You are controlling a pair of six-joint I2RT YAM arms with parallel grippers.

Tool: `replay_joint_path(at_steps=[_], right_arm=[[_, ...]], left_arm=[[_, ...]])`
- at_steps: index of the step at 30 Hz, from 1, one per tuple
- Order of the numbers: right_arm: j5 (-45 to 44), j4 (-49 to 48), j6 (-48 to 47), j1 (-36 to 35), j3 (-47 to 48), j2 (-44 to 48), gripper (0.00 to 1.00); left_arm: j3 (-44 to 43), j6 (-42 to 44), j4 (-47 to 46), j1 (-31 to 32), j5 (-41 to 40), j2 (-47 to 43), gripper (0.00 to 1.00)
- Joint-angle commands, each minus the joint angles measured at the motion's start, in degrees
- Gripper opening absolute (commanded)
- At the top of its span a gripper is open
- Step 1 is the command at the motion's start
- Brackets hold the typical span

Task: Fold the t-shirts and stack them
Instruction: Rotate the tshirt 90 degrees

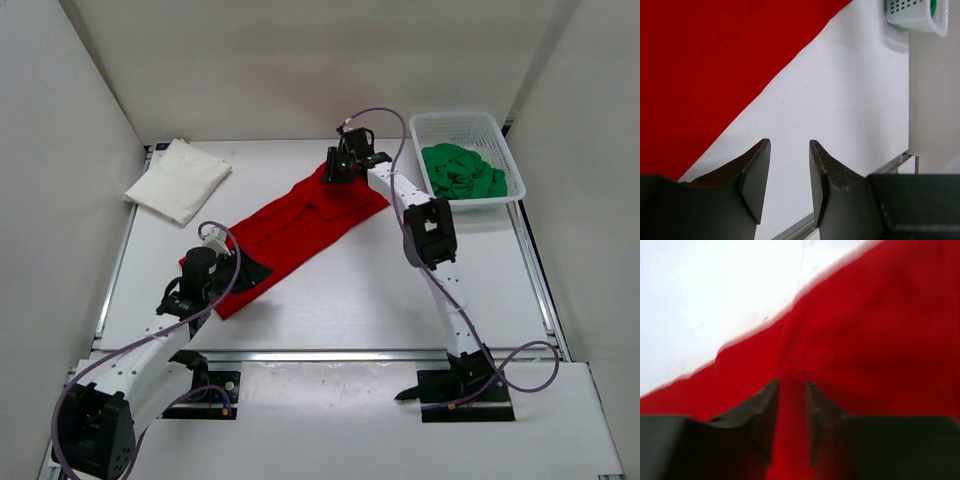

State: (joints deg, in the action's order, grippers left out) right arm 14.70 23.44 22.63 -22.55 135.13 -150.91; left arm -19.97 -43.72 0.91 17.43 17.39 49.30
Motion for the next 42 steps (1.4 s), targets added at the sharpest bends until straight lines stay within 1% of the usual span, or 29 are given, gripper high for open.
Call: replay_joint_path(at_steps=[1, 2, 4, 5, 6, 7, 9, 10, 11, 12, 13, 14, 17, 18, 20, 24, 26, 27, 28, 29, 30, 31, 32, 34, 35, 36, 38, 40, 42], right_arm=[[0.86, -0.14, -2.76, -0.05, -8.85, 20.28, 0.32], [-0.19, -1.02, -3.90, -0.39, -13.44, 25.96, 0.37], [1.12, -1.20, -4.26, -0.13, -20.21, 33.02, 0.40], [3.64, -2.77, -4.18, -0.22, -26.96, 37.23, 0.41], [5.41, -5.75, -3.91, -0.91, -30.68, 41.88, 0.41], [5.43, -7.34, -2.69, -1.88, -39.42, 44.10, 0.41], [4.99, -17.32, 0.91, -4.43, -57.52, 51.91, 0.38], [4.47, -20.07, 4.23, -6.26, -61.87, 53.43, 0.34], [5.24, -25.50, 7.57, -8.54, -69.31, 55.62, 0.33], [5.43, -30.25, 8.38, -9.96, -74.52, 56.42, 0.34], [5.17, -31.43, 10.13, -13.11, -76.05, 56.25, 0.33], [4.56, -31.79, 10.85, -15.49, -77.55, 55.21, 0.35], [0.96, -33.53, 12.34, -20.86, -77.38, 51.61, 0.41], [0.68, -34.51, 12.87, -21.57, -76.95, 49.94, 0.43], [-0.80, -35.13, 14.80, -23.24, -75.63, 47.21, 0.44], [-3.09, -34.43, 16.91, -24.12, -73.08, 41.68, 0.48], [-2.84, -35.48, 17.53, -23.77, -71.77, 39.04, 0.47], [-2.22, -34.18, 18.23, -23.25, -69.59, 36.59, 0.45], [-0.74, -33.38, 19.02, -23.16, -67.56, 34.13, 0.39], [0.93, -32.42, 19.38, -22.81, -65.72, 31.93, 0.29], [1.55, -31.80, 19.12, -22.81, -65.00, 31.30, 0.23], [2.61, -31.27, 19.38, -22.37, -65.08, 30.60, 0.14], [2.35, -31.00, 19.20, -22.11, -66.56, 31.55, 0.05], [2.18, -31.61, 17.80, -19.74, -71.11, 35.31, 0.00], [2.00, -31.62, 17.36, -18.69, -75.93, 38.82, 0.00], [2.00, -32.40, 16.57, -16.59, -78.07, 40.76, 0.00], [5.58, -29.79, 13.41, -10.96, -86.49, 47.87, 0.00], [9.10, -28.28, 9.73, -2.46, -91.59, 52.88, 0.00], [13.68, -23.82, 6.12, 2.13, -94.87, 57.64, 0.09]], left_arm=[[0.72, 0.48, 3.40, -1.17, -0.77, -2.27, 0.48], [0.98, 0.74, 3.14, -1.78, -0.60, -1.75, 0.47], [0.72, 0.66, 2.79, -2.84, -0.60, -0.87, 0.49], [0.63, 0.66, 2.26, -3.62, -0.08, 0.00, 0.50], [-0.41, 0.75, 2.00, -4.15, 0.54, 0.70, 0.50], [-0.77, 1.27, 1.91, -4.33, 0.54, 1.41, 0.50], [-3.66, 2.50, 3.21, -4.24, 0.72, 2.99, 0.51], [-4.29, 3.03, 3.92, -4.42, 0.81, 3.43, 0.51], [-5.34, 3.21, 3.75, -4.60, 1.24, 3.61, 0.51], [-6.13, 3.56, 3.93, -4.86, 1.42, 3.79, 0.50], [-6.14, 3.99, 4.19, -4.51, 1.25, 3.79, 0.51], [-6.75, 4.26, 4.02, -3.90, 1.25, 4.05, 0.52], [-7.02, 4.35, 3.75, -4.51, 3.17, 5.36, 0.52], [-6.58, 4.44, 3.75, -4.51, 3.27, 5.37, 0.51], [-6.32, 4.35, 2.97, -4.60, 3.09, 5.11, 0.52], [-4.47, 3.73, 2.17, -5.04, 3.01, 3.88, 0.52], [-3.94, 3.30, 1.65, -5.39, 3.27, 3.70, 0.51], [-3.42, 3.47, 1.29, -5.48, 3.27, 3.79, 0.52], [-3.06, 3.38, 1.12, -5.30, 3.09, 4.22, 0.51], [-3.58, 3.64, 1.20, -5.30, 3.53, 4.49, 0.52], [-3.50, 3.82, 1.20, -5.30, 3.44, 4.93, 0.51], [-4.02, 3.82, 1.64, -5.13, 3.18, 5.10, 0.51], [-4.29, 3.82, 1.64, -5.04, 3.09, 5.45, 0.51], [-4.12, 3.91, 1.30, -4.60, 2.57, 5.54, 0.51], [-3.94, 3.91, 1.12, -3.82, 2.30, 5.89, 0.51], [-3.94, 4.00, 0.77, -2.85, 2.13, 5.98, 0.51], [-3.24, 3.21, 0.06, -0.57, 1.69, 7.38, 0.51], [-3.41, 3.21, -0.12, 1.90, 1.07, 9.40, 0.51], [-2.63, 3.91, -0.12, 4.09, 0.72, 10.64, 0.52]])
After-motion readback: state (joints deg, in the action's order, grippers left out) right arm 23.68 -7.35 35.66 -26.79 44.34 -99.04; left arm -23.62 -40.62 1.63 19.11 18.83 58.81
